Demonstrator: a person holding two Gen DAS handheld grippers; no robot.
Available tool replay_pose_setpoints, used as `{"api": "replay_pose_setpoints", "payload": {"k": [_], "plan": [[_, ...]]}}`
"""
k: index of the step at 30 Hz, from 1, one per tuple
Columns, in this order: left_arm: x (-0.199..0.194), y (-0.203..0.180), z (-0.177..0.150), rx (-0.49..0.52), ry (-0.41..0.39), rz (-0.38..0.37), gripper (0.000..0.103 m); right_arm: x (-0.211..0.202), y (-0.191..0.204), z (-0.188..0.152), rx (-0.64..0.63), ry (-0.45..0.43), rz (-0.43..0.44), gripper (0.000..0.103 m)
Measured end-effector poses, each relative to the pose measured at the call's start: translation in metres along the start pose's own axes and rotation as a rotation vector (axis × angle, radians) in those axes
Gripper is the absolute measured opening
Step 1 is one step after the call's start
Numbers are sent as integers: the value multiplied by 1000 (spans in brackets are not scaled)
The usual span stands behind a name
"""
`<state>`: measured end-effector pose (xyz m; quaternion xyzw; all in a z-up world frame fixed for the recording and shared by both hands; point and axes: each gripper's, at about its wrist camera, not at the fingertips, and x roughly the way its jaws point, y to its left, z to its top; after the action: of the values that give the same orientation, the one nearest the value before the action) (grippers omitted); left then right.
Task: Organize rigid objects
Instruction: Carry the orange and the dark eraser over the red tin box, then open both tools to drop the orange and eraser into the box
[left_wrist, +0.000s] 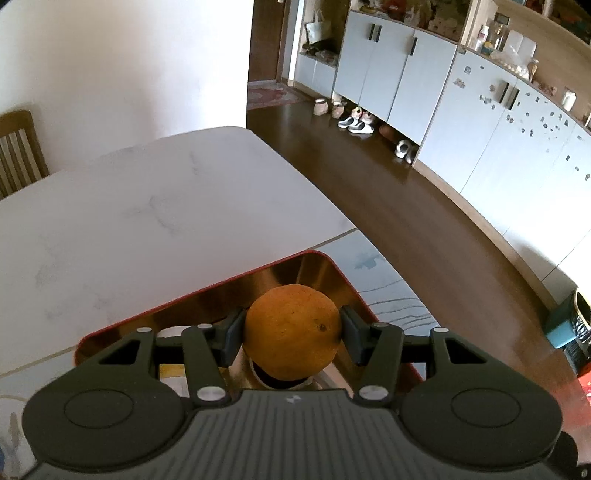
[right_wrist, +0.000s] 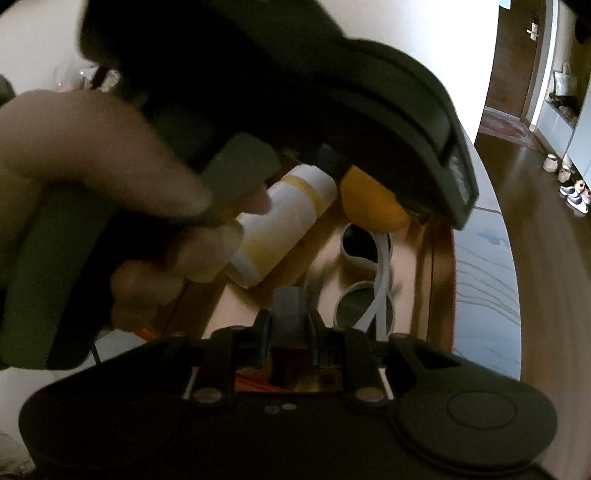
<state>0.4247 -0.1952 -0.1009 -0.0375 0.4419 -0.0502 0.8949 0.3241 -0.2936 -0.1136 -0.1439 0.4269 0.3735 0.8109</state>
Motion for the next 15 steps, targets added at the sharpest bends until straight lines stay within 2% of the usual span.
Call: {"api": "replay_pose_setpoints", "payload": {"k": [6,15], "plan": [[6,5,4,-17,7,-7,54,3,-1,0,11,6,-6,20],[3,9,5,-26,6,-4,55,1,-9,-3,55,-7,-12,34]]}}
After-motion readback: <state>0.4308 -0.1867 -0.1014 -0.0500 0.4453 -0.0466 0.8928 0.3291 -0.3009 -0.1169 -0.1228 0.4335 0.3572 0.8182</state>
